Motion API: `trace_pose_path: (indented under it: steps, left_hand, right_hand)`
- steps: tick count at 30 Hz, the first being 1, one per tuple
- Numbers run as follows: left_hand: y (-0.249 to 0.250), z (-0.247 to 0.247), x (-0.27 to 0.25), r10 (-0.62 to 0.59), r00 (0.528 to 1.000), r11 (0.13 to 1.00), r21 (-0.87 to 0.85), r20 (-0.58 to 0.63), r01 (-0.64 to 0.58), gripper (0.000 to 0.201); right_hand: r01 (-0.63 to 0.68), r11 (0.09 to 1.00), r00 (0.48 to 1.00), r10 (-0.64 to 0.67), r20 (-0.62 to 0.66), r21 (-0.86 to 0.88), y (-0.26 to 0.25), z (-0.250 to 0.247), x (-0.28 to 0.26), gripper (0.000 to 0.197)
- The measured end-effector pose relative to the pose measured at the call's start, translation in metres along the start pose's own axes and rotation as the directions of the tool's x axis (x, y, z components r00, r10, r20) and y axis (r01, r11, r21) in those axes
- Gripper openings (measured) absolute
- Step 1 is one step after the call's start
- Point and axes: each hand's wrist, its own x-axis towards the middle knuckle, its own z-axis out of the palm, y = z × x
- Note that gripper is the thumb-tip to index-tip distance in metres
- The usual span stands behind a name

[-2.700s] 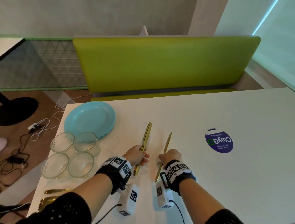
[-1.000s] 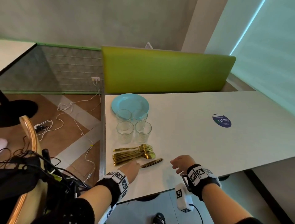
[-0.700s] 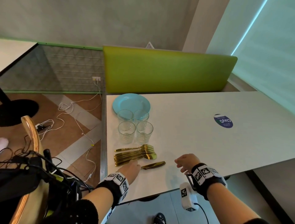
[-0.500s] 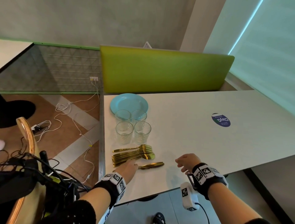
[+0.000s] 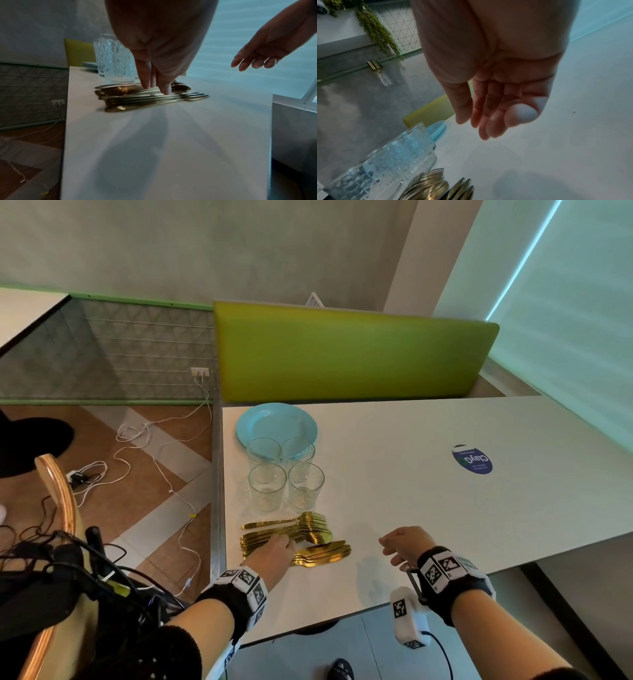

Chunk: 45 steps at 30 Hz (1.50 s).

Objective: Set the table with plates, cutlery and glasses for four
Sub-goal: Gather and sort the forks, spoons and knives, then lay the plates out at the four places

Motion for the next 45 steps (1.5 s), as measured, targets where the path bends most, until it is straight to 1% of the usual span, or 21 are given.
trace_pose_path:
  steps: [4,5,7,9,10,13,15,17,20,23,24,28,30,33,35,36,38,40,41,43,45]
  left_hand:
    - [-0.008,-0.008,0.001,0.013,0.996,0.992,-0.12,-0.086,-0.023,0.036]
    - [-0.01,-0.012,0.001,0.011,0.99,0.989,-0.146,-0.142,-0.032,0.032]
    - [-0.015,-0.024,0.001,0.077,0.956,0.98,-0.155,-0.283,-0.125,0.033]
    - [-0.019,-0.031,0.006,0.116,0.928,0.964,-0.184,-0.354,-0.19,0.032]
    - [-0.022,-0.038,0.011,0.113,0.909,0.958,-0.198,-0.4,-0.206,0.029]
    - [-0.033,-0.079,0.026,0.071,0.805,0.942,-0.226,-0.588,-0.248,0.018]
    - [-0.045,-0.11,0.037,-0.013,0.749,0.94,-0.264,-0.662,-0.217,0.027]
    - [-0.063,-0.138,0.051,-0.145,0.703,0.917,-0.362,-0.696,-0.17,0.028]
    - [-0.101,-0.172,0.075,-0.377,0.685,0.838,-0.545,-0.624,-0.035,0.026]
    - [-0.149,-0.191,0.103,-0.52,0.762,0.726,-0.669,-0.385,0.157,0.039]
    - [-0.164,-0.193,0.112,-0.55,0.773,0.697,-0.684,-0.316,0.216,0.045]
    - [-0.216,-0.177,0.143,-0.654,0.745,0.621,-0.657,-0.134,0.427,0.054]
    - [-0.231,-0.164,0.156,-0.659,0.752,0.588,-0.628,-0.008,0.509,0.058]
    - [-0.243,-0.142,0.17,-0.603,0.771,0.524,-0.626,0.205,0.577,0.066]
    - [-0.251,-0.127,0.177,-0.561,0.771,0.503,-0.616,0.301,0.606,0.07]
    - [-0.255,-0.119,0.18,-0.558,0.758,0.49,-0.603,0.339,0.63,0.071]
    - [-0.262,-0.104,0.186,-0.565,0.724,0.425,-0.612,0.397,0.667,0.074]
    - [-0.266,-0.089,0.194,-0.576,0.68,0.306,-0.652,0.453,0.693,0.073]
    - [-0.265,-0.085,0.197,-0.569,0.673,0.26,-0.673,0.473,0.692,0.071]
    - [-0.266,-0.076,0.204,-0.555,0.678,0.229,-0.695,0.482,0.681,0.063]
    - [-0.267,-0.071,0.208,-0.539,0.702,0.227,-0.722,0.466,0.654,0.056]
  right_hand:
    - [0.021,1.0,1.0,-0.021,-0.005,0.017,-0.01,-0.002,0.0,0.011]
    - [0.027,0.999,1.0,-0.027,-0.004,0.018,-0.014,-0.003,0.0,0.011]
    - [0.044,0.999,0.999,-0.044,0.0,0.017,-0.022,-0.004,0.001,0.012]
    - [0.056,0.998,0.998,-0.057,0.002,0.016,-0.03,-0.006,0.004,0.011]
    - [0.062,0.998,0.998,-0.062,0.005,0.017,-0.035,-0.008,0.006,0.011]
    - [0.084,0.996,0.996,-0.084,0.012,0.006,-0.055,-0.015,0.014,0.01]
    - [0.103,0.995,0.995,-0.103,0.015,-0.003,-0.07,-0.021,0.022,0.01]
    - [0.126,0.992,0.992,-0.125,0.022,-0.017,-0.09,-0.028,0.035,0.009]
    - [0.16,0.986,0.987,-0.157,0.044,-0.054,-0.126,-0.036,0.061,0.015]
    - [0.175,0.982,0.983,-0.171,0.064,-0.07,-0.161,-0.038,0.092,0.025]
    - [0.183,0.98,0.982,-0.177,0.071,-0.081,-0.173,-0.037,0.103,0.026]
    - [0.214,0.965,0.974,-0.197,0.115,-0.155,-0.211,-0.027,0.146,0.025]
    - [0.227,0.952,0.969,-0.2,0.142,-0.206,-0.225,-0.019,0.166,0.02]
    - [0.239,0.915,0.965,-0.185,0.187,-0.325,-0.236,-0.007,0.195,0.021]
    - [0.245,0.896,0.962,-0.177,0.208,-0.371,-0.239,0.0,0.211,0.021]
    - [0.248,0.895,0.96,-0.175,0.219,-0.371,-0.24,0.003,0.218,0.022]
    - [0.244,0.905,0.955,-0.163,0.246,-0.348,-0.242,0.009,0.229,0.031]
    - [0.221,0.93,0.949,-0.137,0.283,-0.294,-0.242,0.017,0.239,0.043]
    - [0.206,0.944,0.947,-0.126,0.297,-0.258,-0.242,0.021,0.244,0.05]
    - [0.197,0.954,0.939,-0.117,0.324,-0.226,-0.241,0.029,0.255,0.06]
    - [0.21,0.952,0.929,-0.123,0.35,-0.223,-0.242,0.036,0.262,0.059]
